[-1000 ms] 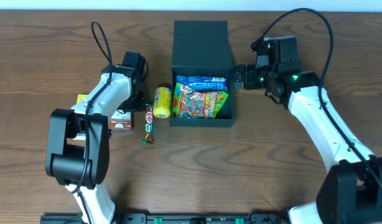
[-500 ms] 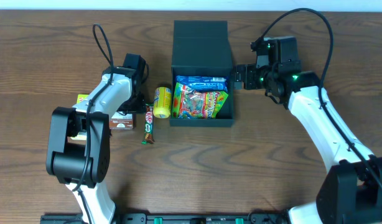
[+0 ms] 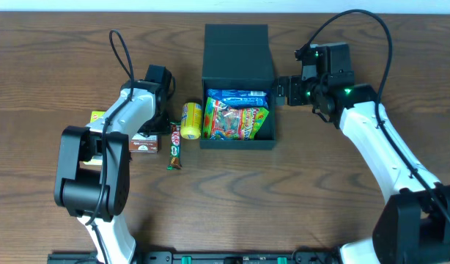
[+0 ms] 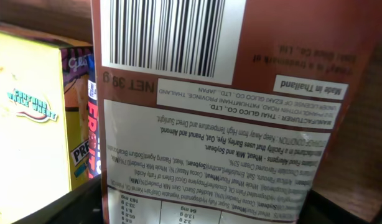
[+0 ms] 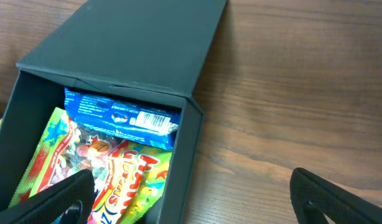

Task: Pack container
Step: 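Grasp the brown snack box with the left gripper, then place the brown snack box upright into the green box, release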

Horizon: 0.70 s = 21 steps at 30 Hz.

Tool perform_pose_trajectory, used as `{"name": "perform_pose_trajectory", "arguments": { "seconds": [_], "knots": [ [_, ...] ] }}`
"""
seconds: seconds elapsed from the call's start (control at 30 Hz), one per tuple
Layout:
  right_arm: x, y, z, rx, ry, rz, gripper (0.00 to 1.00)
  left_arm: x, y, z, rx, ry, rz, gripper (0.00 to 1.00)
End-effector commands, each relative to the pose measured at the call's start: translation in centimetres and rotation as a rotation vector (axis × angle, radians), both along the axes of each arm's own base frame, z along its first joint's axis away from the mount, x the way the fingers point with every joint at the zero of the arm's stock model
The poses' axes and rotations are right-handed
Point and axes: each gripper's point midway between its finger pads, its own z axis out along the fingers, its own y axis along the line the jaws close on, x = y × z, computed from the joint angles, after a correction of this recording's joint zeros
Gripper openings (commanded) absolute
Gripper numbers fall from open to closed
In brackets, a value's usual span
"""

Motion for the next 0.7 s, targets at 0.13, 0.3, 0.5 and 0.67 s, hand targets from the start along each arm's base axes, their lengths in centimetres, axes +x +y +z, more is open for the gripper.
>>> {"name": "perform_pose_trajectory", "arguments": {
  "seconds": [0.13,0.3,0.5,0.67],
  "knots": [
    [0.3,-0.2,0.8,-0.009,-0.025,0.007,0.99,-0.2,0.2,-0.3,0.003,0.018,0.015,0.69],
    [0.4,-0.5,0.8,-0.009,-0.025,0.002,0.99,1.1,0.0,1.1,0.001,-0.006,0.016,0.68],
    [0.8,-3.0,0.7,-0.008,-0.017,-0.060,0.99,4.1,-0.4,5.0,-0.004,-0.082,0.015,0.68],
    [0.5,-5.4,0.2,-0.013,0.017,-0.113,0.99,6.6,-1.7,8.7,-0.024,-0.163,-0.003,0.69]
  ]
}}
